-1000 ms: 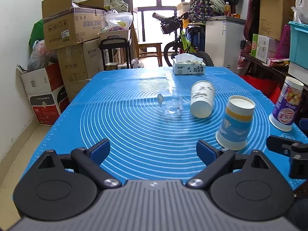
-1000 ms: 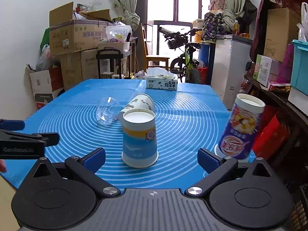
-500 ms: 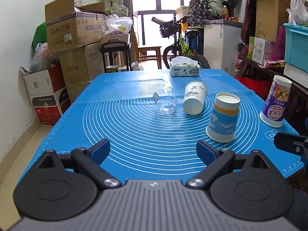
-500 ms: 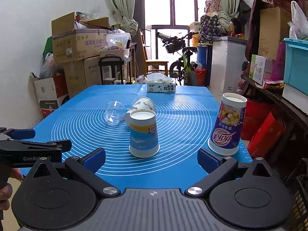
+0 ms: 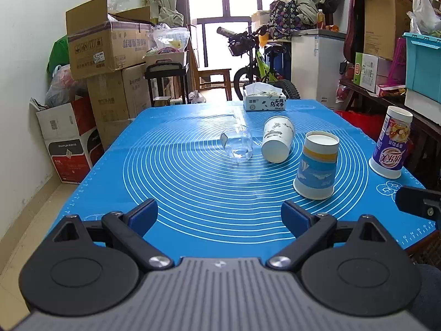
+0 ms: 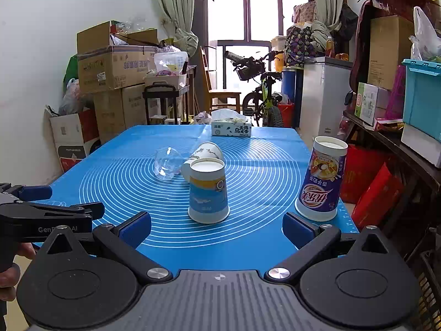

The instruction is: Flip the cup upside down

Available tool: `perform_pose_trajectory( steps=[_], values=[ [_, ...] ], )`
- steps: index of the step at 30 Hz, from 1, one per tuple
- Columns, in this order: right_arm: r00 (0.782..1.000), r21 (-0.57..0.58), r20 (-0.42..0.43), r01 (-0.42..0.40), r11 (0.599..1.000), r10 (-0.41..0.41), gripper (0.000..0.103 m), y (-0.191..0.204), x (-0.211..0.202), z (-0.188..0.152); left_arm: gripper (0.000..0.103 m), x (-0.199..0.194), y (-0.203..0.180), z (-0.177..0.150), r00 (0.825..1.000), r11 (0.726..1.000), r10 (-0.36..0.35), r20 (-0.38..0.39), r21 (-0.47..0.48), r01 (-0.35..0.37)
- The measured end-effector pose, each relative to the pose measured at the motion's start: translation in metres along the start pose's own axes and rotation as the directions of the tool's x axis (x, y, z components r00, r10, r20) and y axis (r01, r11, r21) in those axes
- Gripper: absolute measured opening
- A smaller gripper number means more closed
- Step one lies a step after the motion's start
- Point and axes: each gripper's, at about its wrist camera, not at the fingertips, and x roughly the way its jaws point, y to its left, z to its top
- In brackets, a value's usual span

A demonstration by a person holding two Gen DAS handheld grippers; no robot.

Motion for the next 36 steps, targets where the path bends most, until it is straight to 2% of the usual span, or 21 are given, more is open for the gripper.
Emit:
perform_pose_trajectory(
  steps=[36],
  values=[
    [1.000,0.005,-0.002,-0.012,1.000,0.012,0.103,0.0010,-0.0031,0.0024,0.095,-0.0030,0.0010,0.0022,1.000,1.000,-0.003,-0.001,0.008,0.003]
  ],
)
